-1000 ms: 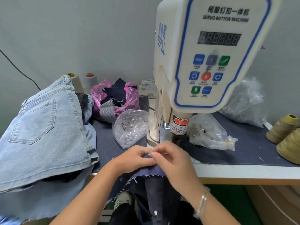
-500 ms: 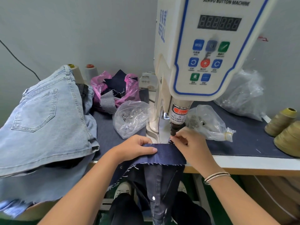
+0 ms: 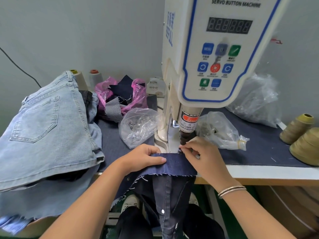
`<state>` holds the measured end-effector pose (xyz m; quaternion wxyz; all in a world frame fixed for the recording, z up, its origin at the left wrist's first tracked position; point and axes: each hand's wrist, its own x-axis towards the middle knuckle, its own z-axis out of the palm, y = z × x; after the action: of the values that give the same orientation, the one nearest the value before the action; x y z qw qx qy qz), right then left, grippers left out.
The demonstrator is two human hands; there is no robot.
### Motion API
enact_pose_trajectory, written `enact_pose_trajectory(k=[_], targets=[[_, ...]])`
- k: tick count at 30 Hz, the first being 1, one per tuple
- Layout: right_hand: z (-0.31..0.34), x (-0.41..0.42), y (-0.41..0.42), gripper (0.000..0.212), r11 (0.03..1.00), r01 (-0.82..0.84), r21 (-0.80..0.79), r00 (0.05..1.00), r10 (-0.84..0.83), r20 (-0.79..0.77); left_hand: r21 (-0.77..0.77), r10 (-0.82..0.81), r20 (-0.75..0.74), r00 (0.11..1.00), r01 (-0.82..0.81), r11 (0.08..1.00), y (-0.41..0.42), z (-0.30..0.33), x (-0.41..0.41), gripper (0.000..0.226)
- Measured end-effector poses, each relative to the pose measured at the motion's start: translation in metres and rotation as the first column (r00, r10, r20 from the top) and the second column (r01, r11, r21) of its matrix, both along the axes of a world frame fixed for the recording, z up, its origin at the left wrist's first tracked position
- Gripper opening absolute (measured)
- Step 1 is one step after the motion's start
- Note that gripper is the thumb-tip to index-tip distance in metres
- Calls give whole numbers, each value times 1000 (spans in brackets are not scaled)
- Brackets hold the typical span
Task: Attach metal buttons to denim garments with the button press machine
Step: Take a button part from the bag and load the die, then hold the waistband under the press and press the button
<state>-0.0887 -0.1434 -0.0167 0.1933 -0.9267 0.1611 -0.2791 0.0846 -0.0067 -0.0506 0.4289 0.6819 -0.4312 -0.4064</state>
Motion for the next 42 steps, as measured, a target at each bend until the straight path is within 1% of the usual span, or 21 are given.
enact_pose_trajectory(k=[2, 5, 7, 9, 12, 13, 15, 18, 21, 22, 24, 26, 27, 28, 30, 31, 34, 36, 38, 41, 42], targets=[[-1, -3, -1, 8, 998, -5, 57, 999, 3, 43, 2, -2, -2, 1000, 2, 1000, 0, 1, 0, 54], [-3, -13, 4, 9, 987, 1, 162, 982, -31, 185, 0, -27, -11, 1000, 27, 1000, 1, 4, -1, 49], [-6, -23, 11, 9, 980, -37, 198, 982, -1, 190, -7, -60, -38, 997, 60, 998, 5, 7, -4, 50], [-9, -33, 17, 20, 968, -135, 211, 988, 116, 101, -3, -141, -22, 990, 141, 990, 9, 14, -9, 48], [-8, -45, 12, 49, 896, -261, 360, 937, 325, -130, 30, -310, 44, 950, 309, 951, 14, 33, -23, 11], [-6, -46, 8, 53, 890, -262, 373, 908, 359, -217, 38, -350, 43, 936, 348, 937, 15, 41, -26, 10], [0, -43, 1, 45, 879, -268, 395, 849, 410, -335, 40, -369, 60, 927, 368, 929, 17, 55, -29, 13], [7, -40, -7, 19, 826, -319, 465, 837, 475, -270, 45, -350, 108, 930, 347, 937, 20, 70, -25, 11], [4, -41, -11, 13, 854, -314, 414, 883, 423, -203, 40, -345, 74, 936, 343, 939, 22, 70, -21, 17], [4, -41, -10, 15, 812, -354, 464, 881, 456, -126, 42, -344, 58, 937, 342, 939, 23, 69, -21, 17], [5, -42, -7, 25, 641, -426, 639, 857, 513, 57, 34, -334, 47, 941, 333, 942, 22, 66, -21, 15], [4, -42, -9, 24, 465, -429, 774, 855, 486, 182, 35, -310, 42, 950, 309, 951, 20, 64, -20, 10], [3, -42, -13, 16, 433, -410, 803, 871, 448, 203, 43, -291, 51, 955, 289, 956, 18, 62, -18, 16], [2, -40, -17, 11, 440, -379, 814, 891, 410, 193, 56, -273, 56, 960, 270, 961, 17, 61, -16, 22], [-7, -36, -29, 30, 506, -285, 814, 936, 330, 123, 84, -255, 48, 966, 250, 965, 14, 59, -9, 23], [-11, -34, -35, 38, 510, -246, 824, 950, 295, 101, 98, -256, 41, 966, 251, 963, 13, 57, -6, 19], [-20, -29, -40, 23, 387, -238, 891, 956, 256, 144, 134, -244, 11, 970, 240, 961, 10, 52, 0, 17], [-24, -23, -38, 21, 294, -240, 925, 964, 186, 191, 142, -220, 4, 976, 217, 966, 6, 48, 3, 20], [-25, -15, -32, 19, 237, -244, 940, 968, 126, 219, 126, -170, -1, 985, 169, 978, 4, 45, 5, 24], [-26, -4, -26, 29, 242, -229, 943, 973, 43, 226, 42, -85, -59, 995, 87, 995, 1, 35, 5, 26], [-27, -1, -25, 33, 263, -213, 941, 976, 13, 217, 14, -54, -81, 995, 55, 998, -1, 30, 5, 17]])
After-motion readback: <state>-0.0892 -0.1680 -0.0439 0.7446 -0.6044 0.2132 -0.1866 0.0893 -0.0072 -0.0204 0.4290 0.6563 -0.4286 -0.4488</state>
